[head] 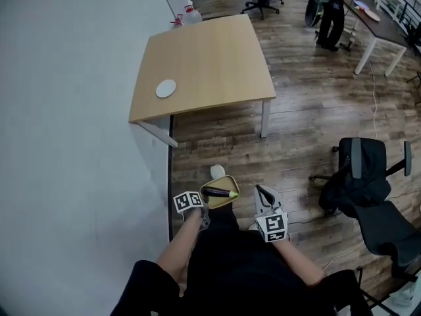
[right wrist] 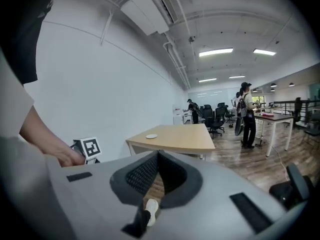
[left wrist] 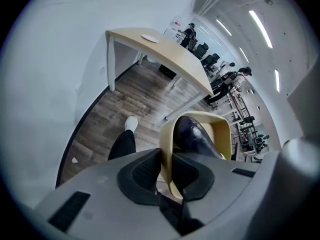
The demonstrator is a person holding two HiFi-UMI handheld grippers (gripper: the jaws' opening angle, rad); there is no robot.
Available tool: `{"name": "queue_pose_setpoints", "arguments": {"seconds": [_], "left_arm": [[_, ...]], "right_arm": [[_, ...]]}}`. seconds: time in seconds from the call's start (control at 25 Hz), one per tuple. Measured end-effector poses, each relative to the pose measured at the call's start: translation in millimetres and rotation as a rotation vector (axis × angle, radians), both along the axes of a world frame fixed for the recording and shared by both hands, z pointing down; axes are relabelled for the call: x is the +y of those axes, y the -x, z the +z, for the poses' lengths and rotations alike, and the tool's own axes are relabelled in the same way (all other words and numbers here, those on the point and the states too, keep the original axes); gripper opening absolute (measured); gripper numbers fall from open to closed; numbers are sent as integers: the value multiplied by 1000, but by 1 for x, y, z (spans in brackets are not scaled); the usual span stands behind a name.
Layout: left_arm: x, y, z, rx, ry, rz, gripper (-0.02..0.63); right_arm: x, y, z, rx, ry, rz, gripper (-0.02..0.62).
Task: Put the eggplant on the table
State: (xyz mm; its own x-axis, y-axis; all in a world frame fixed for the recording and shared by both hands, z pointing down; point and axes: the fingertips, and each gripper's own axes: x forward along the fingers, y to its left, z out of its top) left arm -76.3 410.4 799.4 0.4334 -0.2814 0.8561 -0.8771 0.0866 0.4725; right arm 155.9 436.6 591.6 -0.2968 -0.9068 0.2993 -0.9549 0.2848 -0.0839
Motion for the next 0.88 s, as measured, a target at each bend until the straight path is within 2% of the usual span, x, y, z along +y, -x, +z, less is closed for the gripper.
{"name": "queue_pose_setpoints", "arguments": {"seconds": [0.16, 0.4, 0.68, 0.88], "left_arm": [[-36, -16, 18, 18, 24, 29, 32], [-107, -22, 38, 49, 61, 79, 32], [-234, -12, 36, 97, 74, 108, 32], [-312, 13, 23, 102, 44, 106, 32]], "right_arm": [[-37, -21, 9, 7, 25, 62, 60], [-125, -20, 13, 61, 51, 100, 60], [-255, 9, 19, 107, 115, 78, 60], [-335, 43, 7, 94, 91, 49, 60]]}}
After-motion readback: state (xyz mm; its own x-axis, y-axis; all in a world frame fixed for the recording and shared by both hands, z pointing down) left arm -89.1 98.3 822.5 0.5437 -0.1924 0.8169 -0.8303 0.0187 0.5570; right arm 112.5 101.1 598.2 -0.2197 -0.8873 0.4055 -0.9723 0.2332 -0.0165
